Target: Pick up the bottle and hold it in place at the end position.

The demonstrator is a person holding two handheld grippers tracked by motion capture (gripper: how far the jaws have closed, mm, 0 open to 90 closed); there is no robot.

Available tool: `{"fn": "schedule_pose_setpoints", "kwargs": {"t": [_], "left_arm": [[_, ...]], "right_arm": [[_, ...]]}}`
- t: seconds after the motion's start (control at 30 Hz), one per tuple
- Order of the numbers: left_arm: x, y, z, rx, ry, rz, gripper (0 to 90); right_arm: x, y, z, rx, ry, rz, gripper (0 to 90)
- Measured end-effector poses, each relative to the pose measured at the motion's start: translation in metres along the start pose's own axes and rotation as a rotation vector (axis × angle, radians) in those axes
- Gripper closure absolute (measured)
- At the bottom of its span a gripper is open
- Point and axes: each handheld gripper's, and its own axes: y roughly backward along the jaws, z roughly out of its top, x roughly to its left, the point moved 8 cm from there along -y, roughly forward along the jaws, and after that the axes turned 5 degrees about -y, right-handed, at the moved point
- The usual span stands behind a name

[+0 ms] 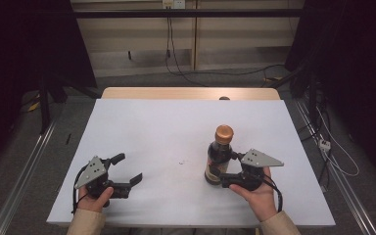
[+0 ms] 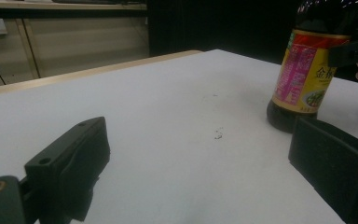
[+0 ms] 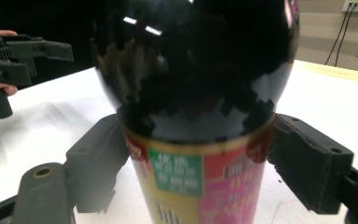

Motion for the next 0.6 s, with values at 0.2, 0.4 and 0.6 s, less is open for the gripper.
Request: {"fn": "schedule_pose_setpoints", "kwargs": {"t": [0.2, 0.4, 0.6], "left_arm": [[0.0009, -0.0008, -0.0011, 0.004, 0.003, -0.002, 4.9], [0.0006, 0.0001, -0.0002, -0.001, 0.002, -0.004, 4.9], [0.0007, 0.0001, 0.0000, -0.002, 0.004, -0.004, 4.9]], "right_arm": [[0.0018, -0.0074, 0.0024, 0.004, 0.012, 0.006, 21.6], [0.0008, -0.0102, 0.0023, 0.006, 0.027, -0.006, 27.5], [0.0021, -0.0088, 0.0031, 0.000, 0.061, -0.014, 29.9]]}}
